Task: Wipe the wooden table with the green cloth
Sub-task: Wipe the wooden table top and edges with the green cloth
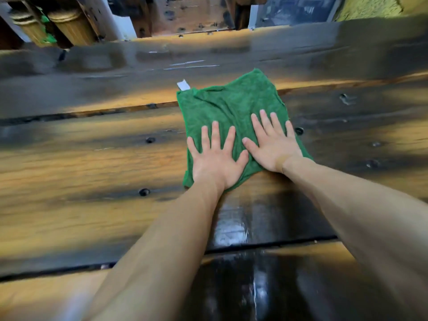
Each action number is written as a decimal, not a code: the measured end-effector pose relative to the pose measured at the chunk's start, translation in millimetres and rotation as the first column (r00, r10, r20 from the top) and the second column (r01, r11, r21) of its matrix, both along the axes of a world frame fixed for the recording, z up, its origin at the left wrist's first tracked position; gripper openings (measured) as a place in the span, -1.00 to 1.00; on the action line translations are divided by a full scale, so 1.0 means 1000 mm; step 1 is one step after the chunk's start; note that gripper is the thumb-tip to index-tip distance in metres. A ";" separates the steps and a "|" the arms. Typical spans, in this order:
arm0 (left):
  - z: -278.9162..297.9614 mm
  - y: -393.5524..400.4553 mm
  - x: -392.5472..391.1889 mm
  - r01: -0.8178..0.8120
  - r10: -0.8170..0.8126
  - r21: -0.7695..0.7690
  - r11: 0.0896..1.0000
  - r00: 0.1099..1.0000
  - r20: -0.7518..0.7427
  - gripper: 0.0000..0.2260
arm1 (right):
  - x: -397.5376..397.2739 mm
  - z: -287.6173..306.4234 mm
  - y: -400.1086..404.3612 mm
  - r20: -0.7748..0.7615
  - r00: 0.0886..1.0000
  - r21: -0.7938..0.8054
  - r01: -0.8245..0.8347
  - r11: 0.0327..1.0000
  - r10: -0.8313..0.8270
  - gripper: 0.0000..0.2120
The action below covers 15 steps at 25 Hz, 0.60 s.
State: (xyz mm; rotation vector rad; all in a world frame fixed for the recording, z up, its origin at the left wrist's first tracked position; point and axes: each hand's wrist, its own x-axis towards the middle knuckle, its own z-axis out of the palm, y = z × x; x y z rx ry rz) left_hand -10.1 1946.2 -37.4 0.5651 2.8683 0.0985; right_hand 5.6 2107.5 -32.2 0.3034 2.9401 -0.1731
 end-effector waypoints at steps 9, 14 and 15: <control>0.013 -0.043 0.170 0.044 -0.043 -0.020 0.999 0.997 0.061 -0.31 | 0.180 0.010 -0.036 0.074 0.997 -0.026 -0.009 1.000 0.011 -0.29; 0.018 -0.061 0.254 0.072 -0.068 -0.039 0.997 0.993 0.101 -0.32 | 0.269 0.010 -0.053 0.120 0.993 -0.049 -0.004 0.999 0.010 -0.28; 0.019 -0.065 0.273 0.085 -0.080 -0.043 0.995 0.991 0.109 -0.32 | 0.289 0.011 -0.057 0.125 0.992 -0.049 -0.011 0.999 0.017 -0.29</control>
